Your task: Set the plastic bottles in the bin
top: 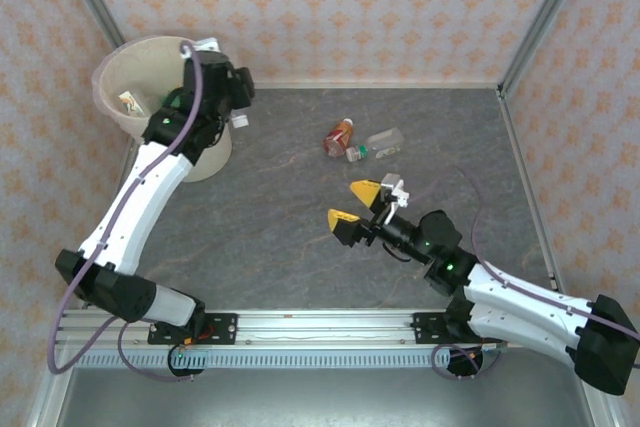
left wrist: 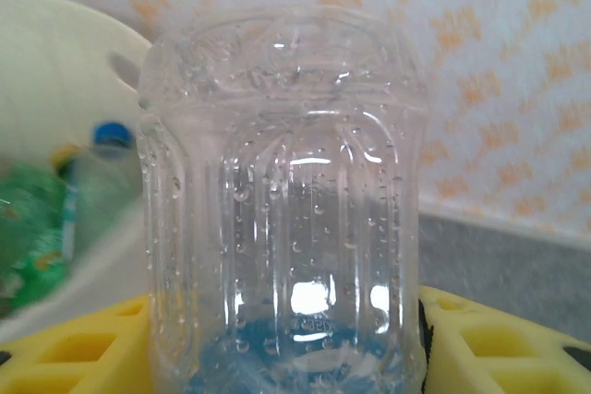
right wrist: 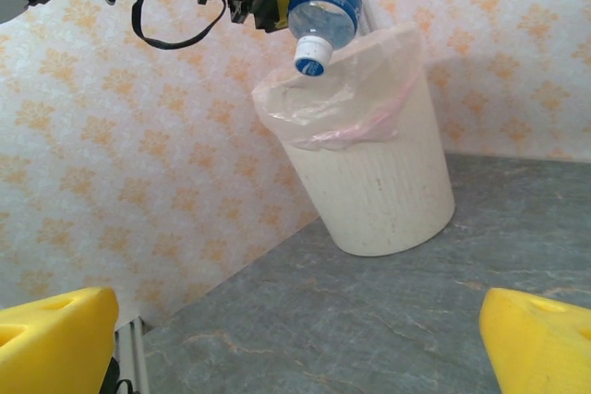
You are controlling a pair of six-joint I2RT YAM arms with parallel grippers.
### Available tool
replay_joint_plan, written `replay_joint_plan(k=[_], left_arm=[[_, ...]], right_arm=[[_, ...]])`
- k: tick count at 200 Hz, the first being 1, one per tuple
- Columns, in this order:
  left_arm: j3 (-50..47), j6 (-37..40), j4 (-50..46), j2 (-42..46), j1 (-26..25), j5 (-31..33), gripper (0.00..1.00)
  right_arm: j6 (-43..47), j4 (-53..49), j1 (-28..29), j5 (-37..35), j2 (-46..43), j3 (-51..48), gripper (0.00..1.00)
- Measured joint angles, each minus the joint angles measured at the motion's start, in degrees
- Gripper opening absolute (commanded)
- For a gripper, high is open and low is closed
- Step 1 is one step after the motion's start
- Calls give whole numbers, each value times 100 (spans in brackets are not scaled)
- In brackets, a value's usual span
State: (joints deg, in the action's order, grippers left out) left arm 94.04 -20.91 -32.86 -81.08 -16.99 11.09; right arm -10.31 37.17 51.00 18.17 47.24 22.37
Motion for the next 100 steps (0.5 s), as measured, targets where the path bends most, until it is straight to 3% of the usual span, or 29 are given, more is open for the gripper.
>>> replay_joint_plan(k=[100], left_arm=[[570, -317, 195, -173, 2247, -619, 57]], right_arm=[[-44, -350, 0, 544, 935, 938, 100]])
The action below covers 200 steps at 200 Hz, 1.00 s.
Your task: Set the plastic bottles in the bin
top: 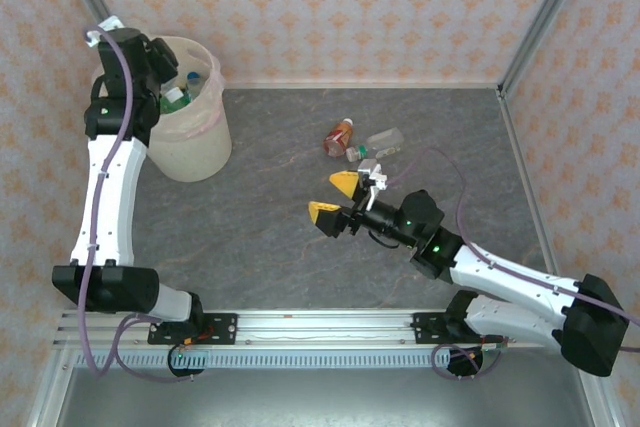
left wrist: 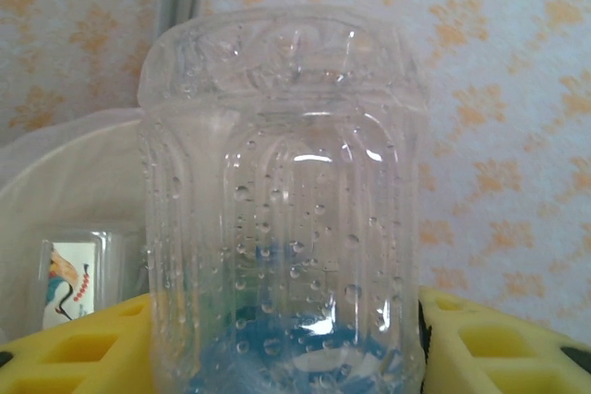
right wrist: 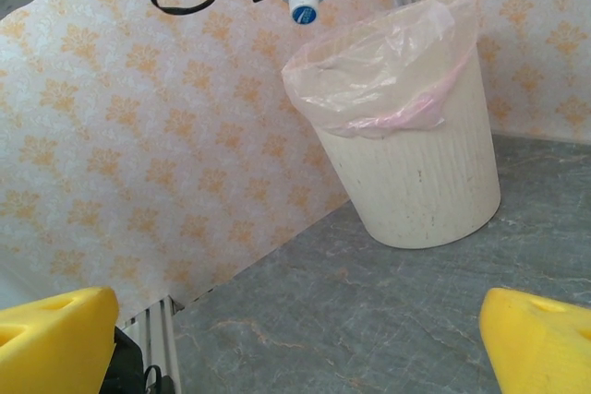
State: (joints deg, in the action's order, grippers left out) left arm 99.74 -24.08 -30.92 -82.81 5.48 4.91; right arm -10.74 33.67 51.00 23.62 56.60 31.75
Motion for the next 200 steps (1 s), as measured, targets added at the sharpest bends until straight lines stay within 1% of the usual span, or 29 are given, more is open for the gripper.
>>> replay_joint_plan(k=[31, 40, 46, 61, 79, 113, 142, 163, 200], left_arm=[[164, -247, 74, -424, 380, -177, 58], [247, -304, 72, -579, 463, -205, 59], [299, -321, 72, -680, 516, -216, 64], [409, -393, 63, -905, 619, -240, 82], [428, -466, 22, -975, 667, -275, 99], [411, -507, 39, -872, 662, -426, 99], [118, -505, 101, -494, 525, -472, 99], [-275, -501, 260, -79, 151, -472, 99], [-1329, -476, 723, 728, -826, -442, 99]], right_arm=[[-22, -31, 0, 44, 20, 0, 100], [-31, -31, -2, 44, 17, 0, 100], [-39, -33, 0, 42, 17, 0, 100], [-42, -59, 0, 39, 2, 0, 100], [-42, -92, -2, 37, -31, 0, 100], [-63, -118, -2, 17, -52, 0, 100], [-129, -122, 0, -142, -50, 0, 100], [-192, -136, 0, -380, -50, 0, 100], [-363, -229, 0, -883, -50, 0, 100]])
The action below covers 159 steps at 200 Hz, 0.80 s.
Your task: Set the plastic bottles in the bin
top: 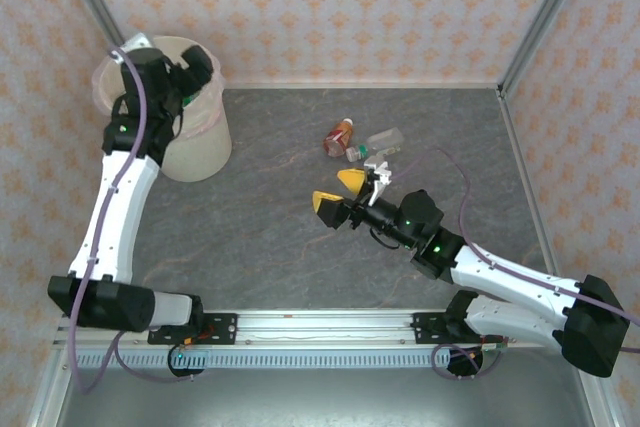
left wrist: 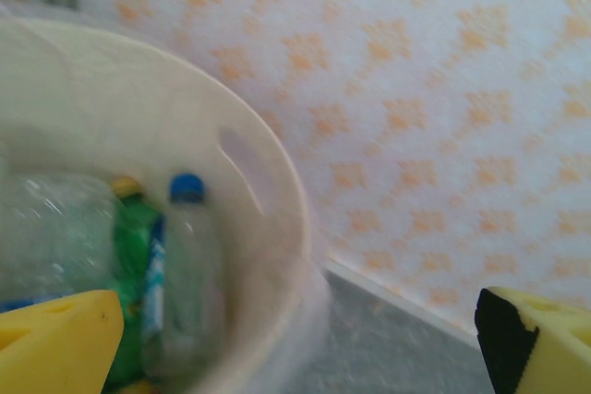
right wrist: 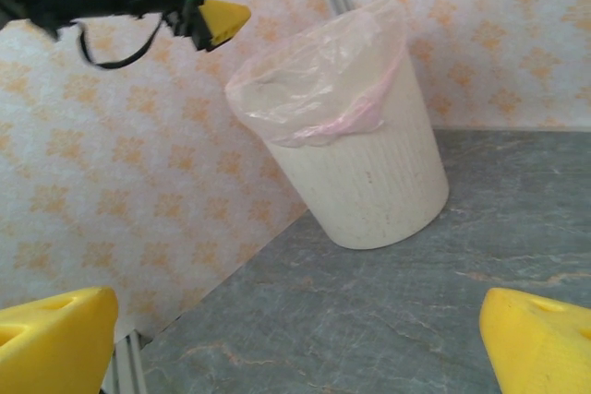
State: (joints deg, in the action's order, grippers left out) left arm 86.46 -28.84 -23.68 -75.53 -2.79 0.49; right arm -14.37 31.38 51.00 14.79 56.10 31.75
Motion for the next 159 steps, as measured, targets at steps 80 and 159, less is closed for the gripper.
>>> replay_joint_plan(k=[80, 159], left_arm=[[-2573, 37, 1165, 1115, -2557, 717, 99], [-3882, -138, 1958, 1257, -3659, 1276, 99]], right_arm=[[-507, -592, -2, -1482, -98, -2, 100], [-1139, -1626, -400, -2741, 404, 739, 100]])
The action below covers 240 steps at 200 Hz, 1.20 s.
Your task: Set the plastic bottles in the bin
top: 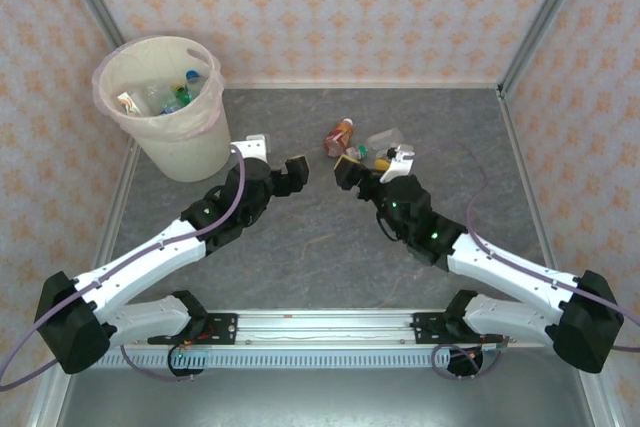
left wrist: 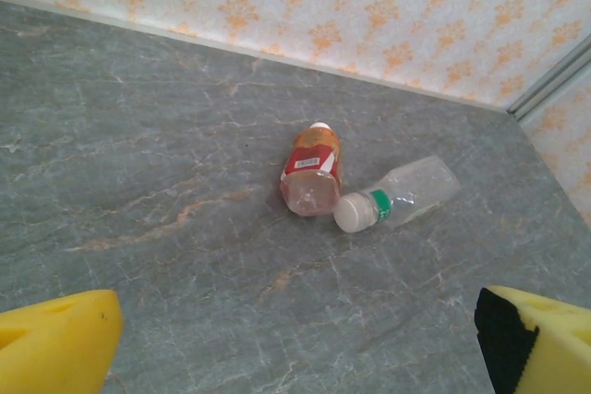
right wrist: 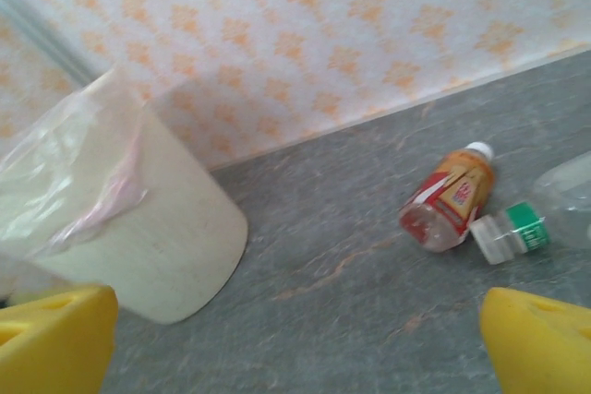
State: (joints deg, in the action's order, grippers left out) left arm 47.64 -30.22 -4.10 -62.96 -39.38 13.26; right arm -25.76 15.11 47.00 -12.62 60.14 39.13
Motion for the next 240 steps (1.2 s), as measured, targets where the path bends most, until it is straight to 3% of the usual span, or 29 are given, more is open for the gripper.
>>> replay_joint_plan(k=[38, 86, 128, 175, 240], left_arm=[[-13, 0, 74, 372, 0, 144, 99], [-197, -87, 282, 761, 0, 247, 99], [-437, -149, 317, 776, 0, 243, 99], [-555, -149, 356, 820, 0, 223, 99], [-673, -146, 358, 1014, 0, 223, 99]], right_arm=[[-317, -229, -815, 302, 505, 234, 100], [-531, -704, -1373, 1029, 2072, 1405, 91], [-579, -1285, -1620, 1484, 3720, 2955, 78], [-597, -2031, -1779, 1751, 5298, 4483, 75], [-570, -2771, -1781, 1716, 6279, 5589, 74]])
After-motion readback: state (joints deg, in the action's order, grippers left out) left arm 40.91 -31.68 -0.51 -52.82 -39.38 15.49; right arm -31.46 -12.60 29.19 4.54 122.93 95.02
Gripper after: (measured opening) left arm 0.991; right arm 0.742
